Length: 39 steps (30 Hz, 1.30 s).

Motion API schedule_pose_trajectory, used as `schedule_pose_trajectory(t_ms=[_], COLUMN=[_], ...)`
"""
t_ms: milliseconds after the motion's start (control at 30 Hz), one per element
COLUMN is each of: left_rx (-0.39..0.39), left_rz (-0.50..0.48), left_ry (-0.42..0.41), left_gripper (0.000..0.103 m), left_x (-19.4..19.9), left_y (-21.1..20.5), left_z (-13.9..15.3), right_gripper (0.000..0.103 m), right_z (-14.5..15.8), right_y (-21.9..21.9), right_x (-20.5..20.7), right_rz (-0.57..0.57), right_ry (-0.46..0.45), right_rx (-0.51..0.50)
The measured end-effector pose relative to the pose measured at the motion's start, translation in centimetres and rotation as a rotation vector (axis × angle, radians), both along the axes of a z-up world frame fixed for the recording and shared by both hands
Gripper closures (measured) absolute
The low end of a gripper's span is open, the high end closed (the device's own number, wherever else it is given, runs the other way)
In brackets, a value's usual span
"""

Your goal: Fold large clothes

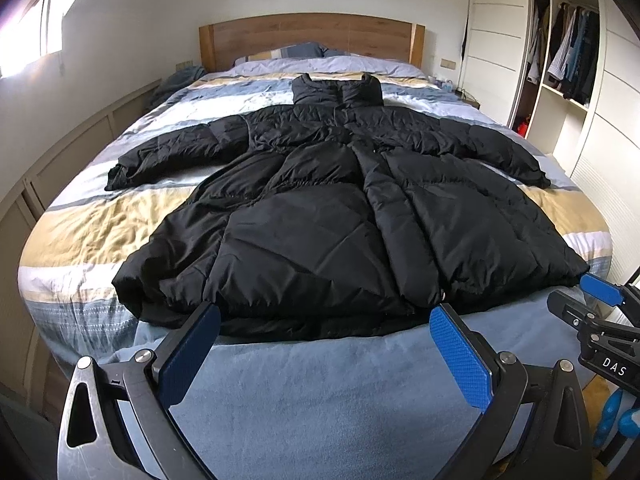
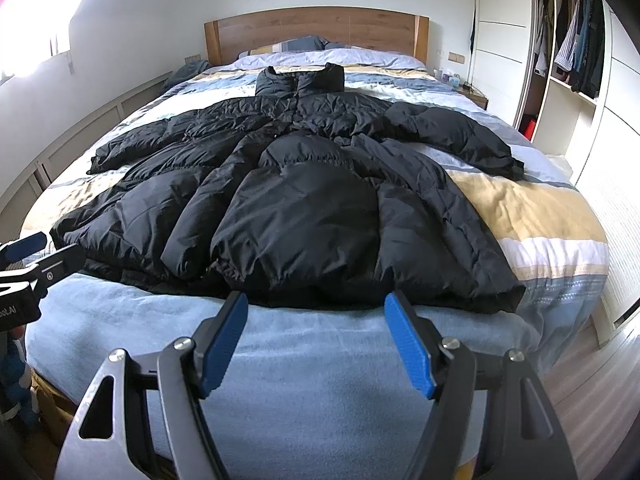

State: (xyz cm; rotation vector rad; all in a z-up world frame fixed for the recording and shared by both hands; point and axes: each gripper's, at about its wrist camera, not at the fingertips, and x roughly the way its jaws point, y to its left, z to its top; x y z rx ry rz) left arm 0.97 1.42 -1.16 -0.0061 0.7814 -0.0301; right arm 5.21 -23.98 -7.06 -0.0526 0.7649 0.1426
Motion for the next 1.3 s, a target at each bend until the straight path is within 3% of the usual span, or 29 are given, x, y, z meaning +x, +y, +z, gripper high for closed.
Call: schedule_pose_trajectory(t_ms=[300, 533, 1300], left_rx=[0.036, 0.020, 0.053], left_rz=[-0.005, 0.023, 0.032], left_ry=[-0.064, -0.113, -0.101], left_gripper=[0.001, 0.001, 0.001], left_x=[-1.0, -1.3, 2.1], left_y=[-0.4, 0.5, 1.1], left_z=[1.1, 2.2, 2.0], right_gripper=[0.033, 0.033, 0.033], right_z=[0.5, 1.3, 1.5], right_y=[0.3, 0.4, -0.6], right_x=[-0.6, -0.6, 3.7], right_rz=[-0.005, -0.004, 0.001], right_ry=[-0.011, -0.032, -0.006], right_rx=[-0.020, -0.027, -0.042])
